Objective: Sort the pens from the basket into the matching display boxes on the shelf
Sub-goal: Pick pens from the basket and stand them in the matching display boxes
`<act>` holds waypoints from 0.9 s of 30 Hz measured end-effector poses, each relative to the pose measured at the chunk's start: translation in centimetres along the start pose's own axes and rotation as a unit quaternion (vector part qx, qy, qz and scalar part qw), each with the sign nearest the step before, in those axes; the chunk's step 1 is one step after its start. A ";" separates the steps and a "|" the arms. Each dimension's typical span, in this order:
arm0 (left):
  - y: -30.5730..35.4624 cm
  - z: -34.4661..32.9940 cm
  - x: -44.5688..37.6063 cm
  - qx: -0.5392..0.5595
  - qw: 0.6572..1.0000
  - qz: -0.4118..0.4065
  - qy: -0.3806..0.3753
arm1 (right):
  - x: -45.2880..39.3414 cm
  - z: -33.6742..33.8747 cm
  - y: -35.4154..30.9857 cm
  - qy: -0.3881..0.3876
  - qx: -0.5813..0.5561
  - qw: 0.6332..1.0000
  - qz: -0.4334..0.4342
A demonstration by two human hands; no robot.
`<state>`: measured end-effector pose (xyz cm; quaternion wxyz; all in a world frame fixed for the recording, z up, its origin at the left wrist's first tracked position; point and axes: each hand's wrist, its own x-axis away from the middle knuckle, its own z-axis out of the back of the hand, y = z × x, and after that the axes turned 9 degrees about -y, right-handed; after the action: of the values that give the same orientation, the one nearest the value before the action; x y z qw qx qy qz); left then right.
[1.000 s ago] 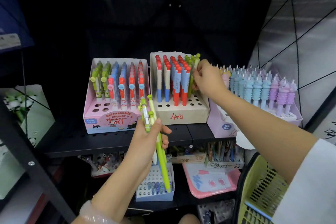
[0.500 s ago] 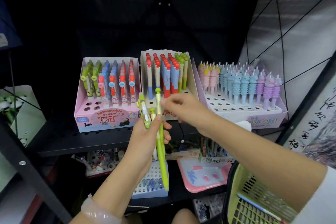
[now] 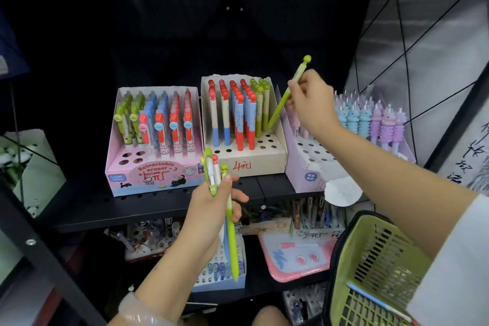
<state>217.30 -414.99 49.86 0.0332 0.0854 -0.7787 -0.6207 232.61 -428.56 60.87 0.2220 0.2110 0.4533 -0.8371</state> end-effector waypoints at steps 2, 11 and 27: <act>-0.1 0.1 -0.1 0.000 1.000 0.002 0.005 | -0.1 -0.9 0.7 -0.035 0.037 0.999 0.003; 0.2 1.2 -0.2 0.003 1.000 -0.017 -0.012 | -1.8 -2.4 0.9 -0.121 0.227 0.966 -0.014; 0.8 0.8 0.6 0.011 0.998 -0.066 -0.014 | 7.0 -2.9 -2.1 -0.254 -0.063 0.965 0.009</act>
<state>216.55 -414.14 50.40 -0.0196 0.1285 -0.7785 -0.6140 226.15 -426.28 56.93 0.3503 -0.0183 0.4319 -0.8309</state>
